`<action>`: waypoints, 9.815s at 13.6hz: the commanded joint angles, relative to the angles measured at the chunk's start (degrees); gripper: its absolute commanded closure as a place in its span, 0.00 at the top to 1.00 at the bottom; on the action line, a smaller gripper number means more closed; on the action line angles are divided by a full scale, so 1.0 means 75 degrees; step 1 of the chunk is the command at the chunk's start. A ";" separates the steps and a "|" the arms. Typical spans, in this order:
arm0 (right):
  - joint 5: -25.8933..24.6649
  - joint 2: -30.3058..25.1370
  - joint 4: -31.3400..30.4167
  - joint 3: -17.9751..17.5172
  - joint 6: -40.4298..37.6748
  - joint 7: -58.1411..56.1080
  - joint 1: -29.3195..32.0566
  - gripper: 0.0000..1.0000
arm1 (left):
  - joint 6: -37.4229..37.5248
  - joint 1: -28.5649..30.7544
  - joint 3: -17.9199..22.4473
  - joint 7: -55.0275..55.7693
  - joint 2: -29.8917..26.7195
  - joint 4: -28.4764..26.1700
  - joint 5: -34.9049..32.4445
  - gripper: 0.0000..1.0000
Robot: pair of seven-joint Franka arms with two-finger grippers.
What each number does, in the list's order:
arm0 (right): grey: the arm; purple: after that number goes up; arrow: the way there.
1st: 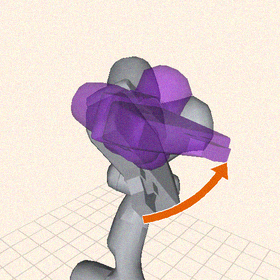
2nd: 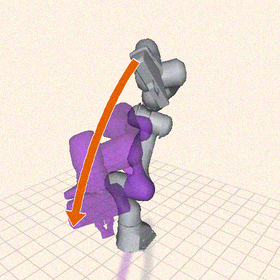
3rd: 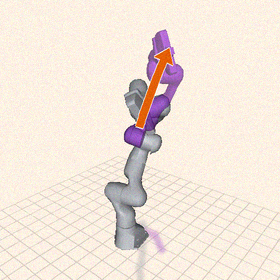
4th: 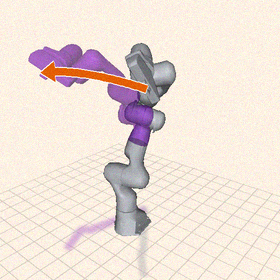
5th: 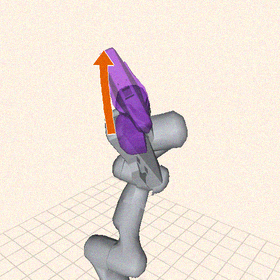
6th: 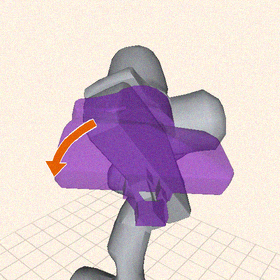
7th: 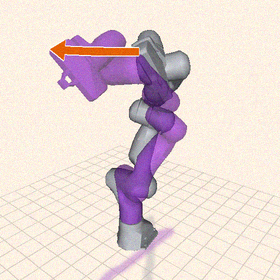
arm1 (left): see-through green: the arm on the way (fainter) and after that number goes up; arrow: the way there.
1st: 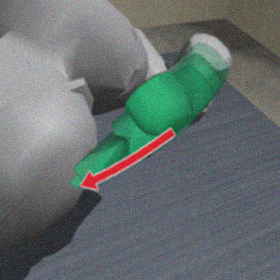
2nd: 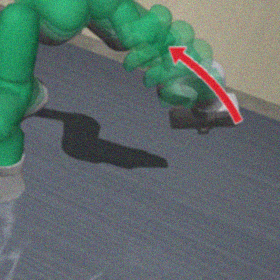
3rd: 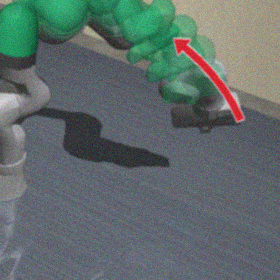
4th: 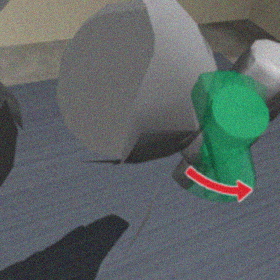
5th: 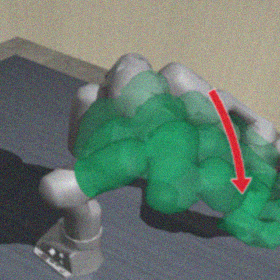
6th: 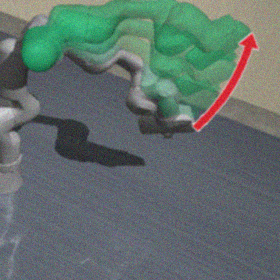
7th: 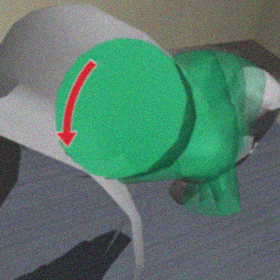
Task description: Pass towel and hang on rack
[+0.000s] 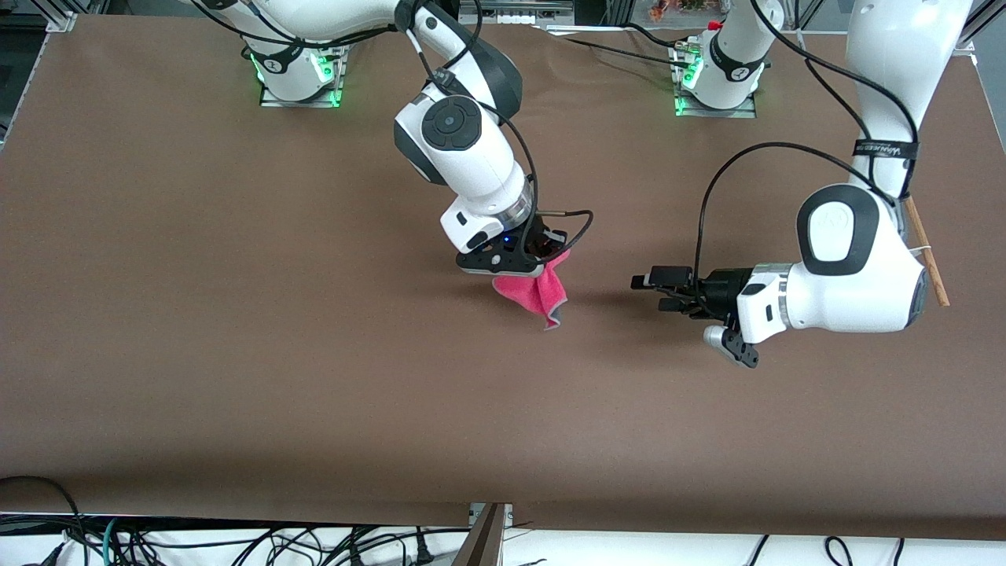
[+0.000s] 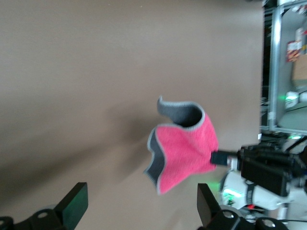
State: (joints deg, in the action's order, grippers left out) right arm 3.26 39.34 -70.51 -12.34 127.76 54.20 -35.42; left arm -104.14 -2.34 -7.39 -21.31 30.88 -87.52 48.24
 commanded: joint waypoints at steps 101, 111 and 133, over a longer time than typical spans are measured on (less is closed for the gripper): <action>-0.0915 -0.4425 -0.1438 0.1739 -0.6160 -0.7097 0.4594 1.00 | 0.2681 0.5096 0.0400 -0.4511 0.0044 0.2563 -0.6092 1.00; -0.0903 -0.4425 -0.1427 0.1704 -0.6160 -0.7097 0.4582 1.00 | 0.3983 0.2833 -0.0161 0.1558 -0.1982 0.1910 -0.6198 1.00; -0.0903 -0.4425 -0.1427 0.1680 -0.6148 -0.7086 0.4559 1.00 | 0.1569 0.0421 0.0724 0.3697 -0.4341 -0.1690 -0.6362 1.00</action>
State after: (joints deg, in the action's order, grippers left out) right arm -3.28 6.70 -80.88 0.76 81.28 1.62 -1.57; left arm -92.30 6.26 -8.21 6.48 -2.05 -101.50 -0.01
